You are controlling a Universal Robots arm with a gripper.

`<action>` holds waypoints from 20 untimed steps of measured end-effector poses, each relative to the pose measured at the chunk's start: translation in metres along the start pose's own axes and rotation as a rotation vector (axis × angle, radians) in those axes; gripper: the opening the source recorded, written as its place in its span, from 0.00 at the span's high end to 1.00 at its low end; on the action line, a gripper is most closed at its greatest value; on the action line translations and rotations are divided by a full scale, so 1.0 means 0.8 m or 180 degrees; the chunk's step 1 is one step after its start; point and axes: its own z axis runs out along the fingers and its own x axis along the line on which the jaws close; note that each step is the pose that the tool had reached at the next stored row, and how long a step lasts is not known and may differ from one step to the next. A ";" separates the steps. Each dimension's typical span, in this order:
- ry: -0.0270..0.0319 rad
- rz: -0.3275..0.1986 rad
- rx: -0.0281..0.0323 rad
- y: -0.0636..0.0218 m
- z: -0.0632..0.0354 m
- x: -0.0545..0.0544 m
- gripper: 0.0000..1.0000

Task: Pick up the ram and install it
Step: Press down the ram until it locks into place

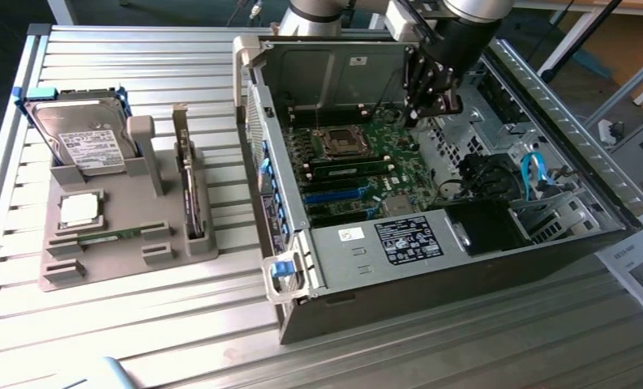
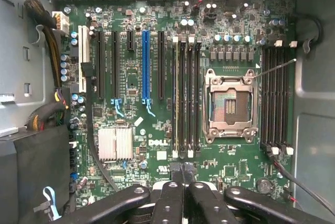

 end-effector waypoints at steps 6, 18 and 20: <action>0.0000 0.0000 0.0000 0.000 0.021 0.001 0.90; 0.0001 0.0000 0.0000 0.001 0.054 0.001 0.90; 0.0000 0.0000 0.0000 0.001 0.059 0.002 0.90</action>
